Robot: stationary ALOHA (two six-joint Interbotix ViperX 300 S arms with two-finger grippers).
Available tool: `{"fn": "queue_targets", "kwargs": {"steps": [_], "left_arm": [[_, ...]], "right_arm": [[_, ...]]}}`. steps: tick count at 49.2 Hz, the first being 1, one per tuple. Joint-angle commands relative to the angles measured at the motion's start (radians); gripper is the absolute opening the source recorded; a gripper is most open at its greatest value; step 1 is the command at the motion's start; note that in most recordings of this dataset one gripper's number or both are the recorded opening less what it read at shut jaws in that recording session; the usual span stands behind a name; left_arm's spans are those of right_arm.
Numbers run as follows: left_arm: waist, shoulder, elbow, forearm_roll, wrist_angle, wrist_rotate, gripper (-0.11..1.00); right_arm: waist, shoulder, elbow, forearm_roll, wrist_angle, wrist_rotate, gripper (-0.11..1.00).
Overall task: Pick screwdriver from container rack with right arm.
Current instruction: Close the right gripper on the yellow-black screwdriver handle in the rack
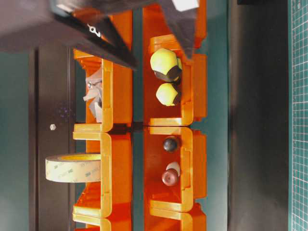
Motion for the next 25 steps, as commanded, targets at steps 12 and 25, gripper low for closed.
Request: {"fn": "queue_targets", "kwargs": {"steps": [12, 25], "left_arm": [[-0.003, 0.015, -0.018, 0.002, -0.005, -0.008, 0.0], [-0.009, 0.026, -0.015, 0.002, -0.009, -0.009, 0.0]], "right_arm": [[-0.054, 0.011, -0.003, -0.008, -0.025, 0.006, 0.82], [-0.066, 0.011, -0.003, -0.002, -0.032, 0.011, 0.74]]}}
